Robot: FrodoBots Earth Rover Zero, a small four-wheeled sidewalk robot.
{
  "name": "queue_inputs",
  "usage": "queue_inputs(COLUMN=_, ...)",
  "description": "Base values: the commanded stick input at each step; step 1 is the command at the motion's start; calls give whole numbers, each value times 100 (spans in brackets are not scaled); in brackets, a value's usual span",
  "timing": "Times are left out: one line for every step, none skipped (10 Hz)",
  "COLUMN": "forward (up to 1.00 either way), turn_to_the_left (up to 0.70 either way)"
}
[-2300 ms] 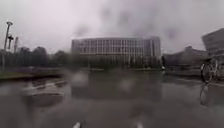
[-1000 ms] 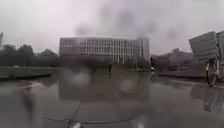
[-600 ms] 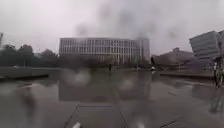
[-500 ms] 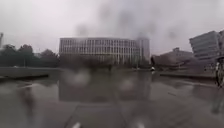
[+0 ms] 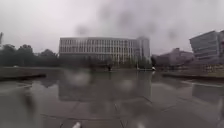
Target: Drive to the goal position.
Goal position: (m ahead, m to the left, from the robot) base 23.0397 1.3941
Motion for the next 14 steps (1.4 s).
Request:
queue_inputs(forward=70, turn_to_the_left=1)
queue_inputs(forward=70, turn_to_the_left=1)
queue_inputs(forward=70, turn_to_the_left=1)
queue_inputs(forward=70, turn_to_the_left=1)
queue_inputs(forward=70, turn_to_the_left=1)
queue_inputs(forward=70, turn_to_the_left=1)
queue_inputs(forward=70, turn_to_the_left=1)
queue_inputs(forward=70, turn_to_the_left=1)
queue_inputs(forward=70, turn_to_the_left=1)
queue_inputs(forward=70, turn_to_the_left=1)
queue_inputs(forward=70, turn_to_the_left=1)
queue_inputs(forward=70, turn_to_the_left=1)
queue_inputs(forward=70, turn_to_the_left=1)
queue_inputs(forward=70, turn_to_the_left=1)
